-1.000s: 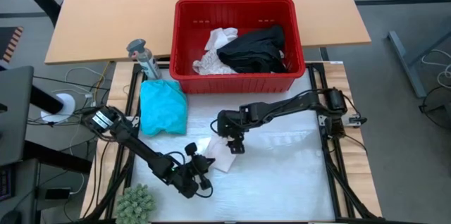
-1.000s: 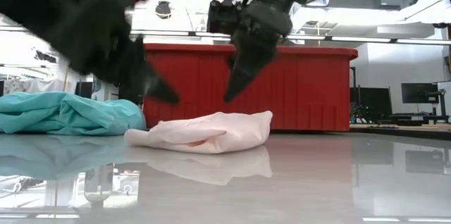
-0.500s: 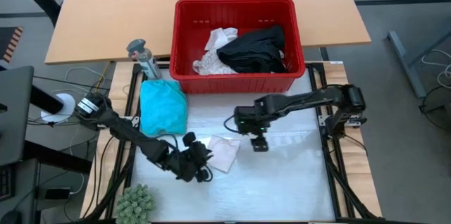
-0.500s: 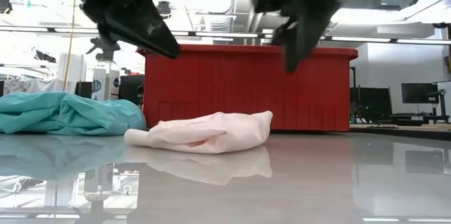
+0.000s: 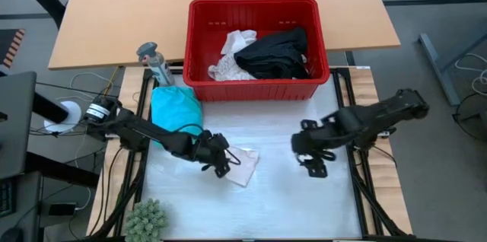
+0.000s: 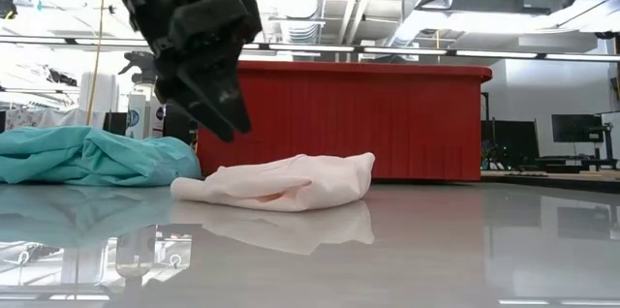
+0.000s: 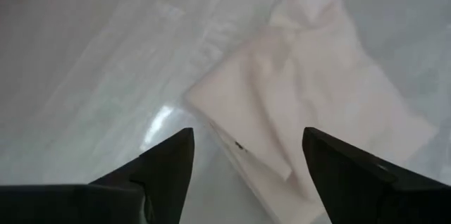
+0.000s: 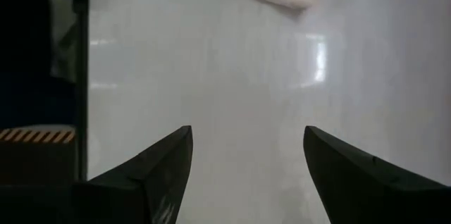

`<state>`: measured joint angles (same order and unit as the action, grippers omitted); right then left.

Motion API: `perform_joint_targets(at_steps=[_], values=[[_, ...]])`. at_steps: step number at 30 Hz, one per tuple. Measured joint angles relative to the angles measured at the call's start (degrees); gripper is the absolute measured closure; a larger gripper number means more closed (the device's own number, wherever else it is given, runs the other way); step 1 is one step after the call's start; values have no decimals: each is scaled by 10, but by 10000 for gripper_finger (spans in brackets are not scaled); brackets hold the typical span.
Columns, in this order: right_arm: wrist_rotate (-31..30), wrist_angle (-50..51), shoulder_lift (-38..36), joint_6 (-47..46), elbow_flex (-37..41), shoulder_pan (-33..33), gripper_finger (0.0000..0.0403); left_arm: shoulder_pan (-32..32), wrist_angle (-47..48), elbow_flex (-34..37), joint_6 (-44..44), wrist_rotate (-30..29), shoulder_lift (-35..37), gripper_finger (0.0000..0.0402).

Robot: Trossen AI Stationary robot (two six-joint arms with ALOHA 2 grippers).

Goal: Fold laundry
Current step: Stack the folded white underwear on top of the folded light blue shorts

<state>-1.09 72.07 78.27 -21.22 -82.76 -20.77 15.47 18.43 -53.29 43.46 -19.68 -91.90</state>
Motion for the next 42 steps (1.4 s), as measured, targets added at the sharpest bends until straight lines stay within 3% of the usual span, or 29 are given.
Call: perform_joint_targets(at_steps=[7,13,28,31,36,42], values=[[-93,47,-36,-100,0,-81,106,-6,1,1,62,-8,0,146],[-138,61,-41,-138,0,-123,106,16,-40,1,82,-13,-15,146],[-142,59,-40,-193,0,-157,106,38,-83,-1,115,-28,-132,146],[-141,59,-40,-193,0,-157,106,34,-104,-3,133,2,-155,150],[-142,57,-40,-190,0,-156,106,34,-118,-3,151,6,-162,204],[-142,57,-40,-192,0,-163,106,30,-156,0,148,43,-166,334]])
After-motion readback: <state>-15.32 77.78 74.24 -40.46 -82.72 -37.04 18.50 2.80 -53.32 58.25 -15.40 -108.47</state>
